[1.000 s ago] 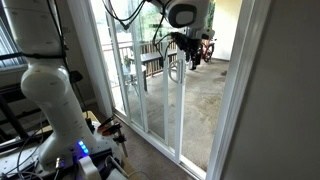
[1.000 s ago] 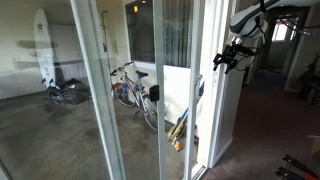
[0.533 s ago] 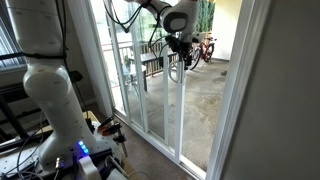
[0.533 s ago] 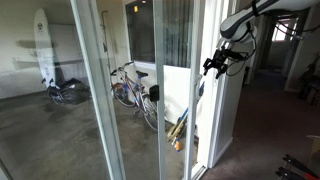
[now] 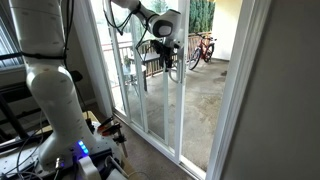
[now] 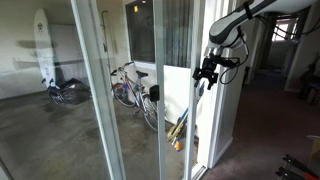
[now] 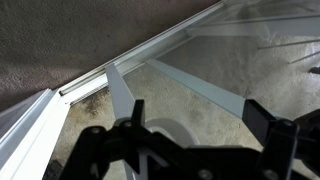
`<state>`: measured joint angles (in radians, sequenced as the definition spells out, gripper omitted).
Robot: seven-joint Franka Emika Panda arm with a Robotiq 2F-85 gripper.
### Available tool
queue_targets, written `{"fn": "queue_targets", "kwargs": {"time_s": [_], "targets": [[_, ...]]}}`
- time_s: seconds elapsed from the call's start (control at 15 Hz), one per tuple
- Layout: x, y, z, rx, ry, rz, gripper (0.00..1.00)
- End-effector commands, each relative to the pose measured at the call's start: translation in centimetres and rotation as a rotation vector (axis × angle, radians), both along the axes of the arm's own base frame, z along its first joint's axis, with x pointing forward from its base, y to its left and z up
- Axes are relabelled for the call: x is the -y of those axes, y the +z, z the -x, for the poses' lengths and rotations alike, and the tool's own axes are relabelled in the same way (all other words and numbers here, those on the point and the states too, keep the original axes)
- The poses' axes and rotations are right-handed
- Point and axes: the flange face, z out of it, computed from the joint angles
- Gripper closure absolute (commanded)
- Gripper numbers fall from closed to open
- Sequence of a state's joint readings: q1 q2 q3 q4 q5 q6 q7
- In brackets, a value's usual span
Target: Slide the glass door to the right.
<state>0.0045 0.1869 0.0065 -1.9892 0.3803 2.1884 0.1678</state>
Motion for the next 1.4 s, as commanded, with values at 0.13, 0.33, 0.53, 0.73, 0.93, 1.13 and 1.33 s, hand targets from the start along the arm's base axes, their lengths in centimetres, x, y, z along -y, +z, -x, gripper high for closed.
{"fn": "queue_targets", "kwargs": {"time_s": [0.13, 0.33, 0.53, 0.73, 0.93, 1.13, 1.33], "targets": [[-1.2, 0.2, 2.0, -0.010, 0.053, 0.051, 0.00], [-1.3, 1.0, 2.1, 0.054, 0.051, 0.077, 0.00], [-0.6, 1.9, 2.1, 0.104, 0.031, 0.091, 0.00], [1.2, 2.3, 1.9, 0.149, -0.013, 0.087, 0.00], [4.0, 2.4, 1.6, 0.169, -0.063, 0.081, 0.00], [6.3, 2.1, 1.5, 0.168, -0.104, 0.083, 0.00], [6.7, 2.1, 1.5, 0.170, -0.116, 0.073, 0.00]]}}
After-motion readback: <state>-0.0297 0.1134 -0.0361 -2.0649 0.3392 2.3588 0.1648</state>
